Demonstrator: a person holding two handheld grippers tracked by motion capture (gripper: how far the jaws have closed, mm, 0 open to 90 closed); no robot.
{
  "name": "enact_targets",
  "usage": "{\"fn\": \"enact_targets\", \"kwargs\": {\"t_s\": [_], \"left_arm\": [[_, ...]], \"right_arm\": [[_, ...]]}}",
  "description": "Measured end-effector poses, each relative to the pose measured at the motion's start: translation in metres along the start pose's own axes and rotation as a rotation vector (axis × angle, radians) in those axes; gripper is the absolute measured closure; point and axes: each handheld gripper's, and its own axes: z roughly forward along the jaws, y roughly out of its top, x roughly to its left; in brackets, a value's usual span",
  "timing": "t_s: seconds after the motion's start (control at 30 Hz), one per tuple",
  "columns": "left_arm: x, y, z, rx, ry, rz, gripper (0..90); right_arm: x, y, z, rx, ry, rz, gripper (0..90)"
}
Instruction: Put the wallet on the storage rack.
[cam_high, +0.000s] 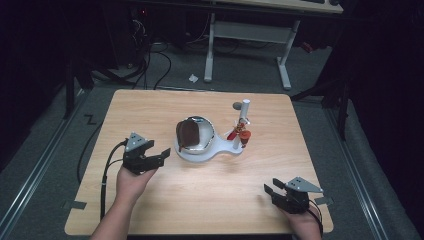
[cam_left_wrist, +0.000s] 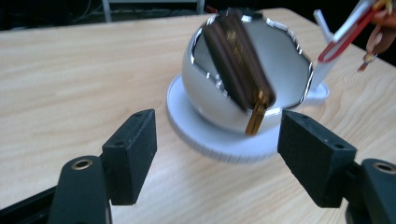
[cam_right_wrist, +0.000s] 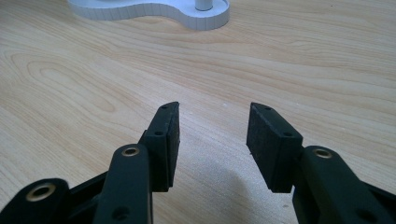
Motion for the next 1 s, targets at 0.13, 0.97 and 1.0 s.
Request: {"fn": "enact_targets", "kwargs": {"t_s": [0.13,0.97,1.0], "left_arm": [[0.004,-0.018,0.0,0.028,-0.007,-0.014,28.7],[0.009,-0.106,-0.057,0.11,-0.024,0.019,29.7],[0.009,-0.105,-0.056,0.11,-0.024,0.02,29.7]], "right_arm": [[0.0,0.0,0.0,0.001,0.0,0.0,54.4],[0.001,-0.002,0.0,0.026,-0.045,0.011,53.9],[0.0,-0.002,0.001,0.027,-0.045,0.013,53.9]]}}
